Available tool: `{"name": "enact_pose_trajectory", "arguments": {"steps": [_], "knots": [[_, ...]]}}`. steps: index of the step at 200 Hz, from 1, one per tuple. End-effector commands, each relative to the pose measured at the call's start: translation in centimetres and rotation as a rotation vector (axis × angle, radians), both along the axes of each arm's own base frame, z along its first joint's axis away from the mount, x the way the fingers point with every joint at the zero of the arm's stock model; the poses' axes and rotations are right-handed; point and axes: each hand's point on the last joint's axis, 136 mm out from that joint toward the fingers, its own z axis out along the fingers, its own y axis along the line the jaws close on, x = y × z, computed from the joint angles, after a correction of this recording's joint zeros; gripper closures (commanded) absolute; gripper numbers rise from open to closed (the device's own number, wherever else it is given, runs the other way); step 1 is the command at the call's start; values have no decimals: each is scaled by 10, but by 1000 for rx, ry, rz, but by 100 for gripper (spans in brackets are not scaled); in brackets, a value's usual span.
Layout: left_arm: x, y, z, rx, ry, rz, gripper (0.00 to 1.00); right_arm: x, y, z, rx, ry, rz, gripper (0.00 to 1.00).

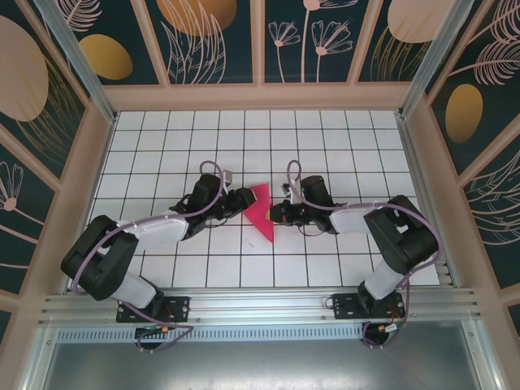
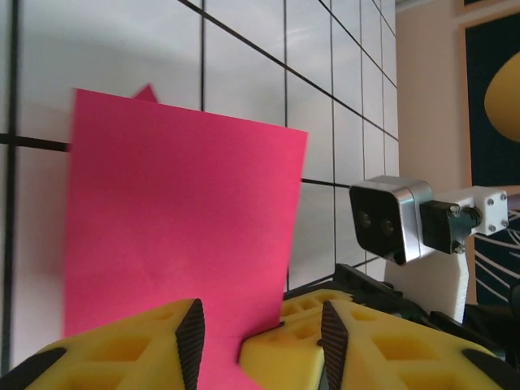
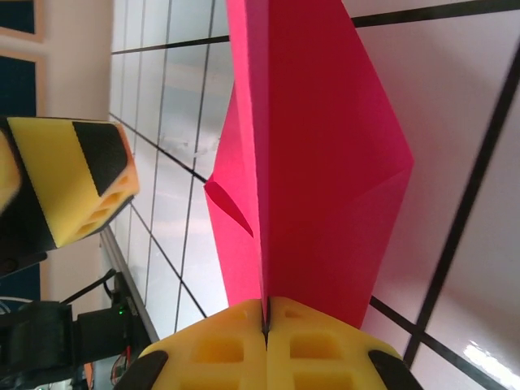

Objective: Fold a paper plane with a square sheet of paper (pick it up from the middle)
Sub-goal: Fold the wing for the fifth time at the center of the table.

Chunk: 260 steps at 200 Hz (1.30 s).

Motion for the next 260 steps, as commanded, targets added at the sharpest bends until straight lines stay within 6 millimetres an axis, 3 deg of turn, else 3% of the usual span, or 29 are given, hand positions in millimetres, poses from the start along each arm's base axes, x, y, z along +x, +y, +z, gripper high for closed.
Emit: {"name": "enact_pose_trajectory", "arguments": {"steps": [1,22,47,62,112,138,187,218,226,260], "knots": [[2,-25,7,-23,-30,-84,58,-7,2,-5,45,14,45,99],[4,-38,-3,5,-6,-102,62,-12,-2,-16,21,31,46,98],[11,-45,-16,20,22,-102,68,-4,-17,-27,-1,54,0,97],[15,-49,-27,44,39,-113,68,-5,-22,-31,-5,67,-11,95],[21,-67,-33,5,37,-166,68,-5,-29,-49,-30,110,-37,95],[22,-71,-45,5,64,-171,69,-4,-33,-54,-38,125,-60,94],[24,-83,-62,-18,100,-198,68,-3,-37,-56,-58,135,-69,90],[21,-76,-83,32,143,-179,69,1,-40,-50,-93,119,-86,81],[20,-74,-87,47,150,-178,69,3,-44,-47,-117,103,-103,75],[18,-70,-92,67,156,-174,70,9,-67,-34,-250,31,-184,70]]}}
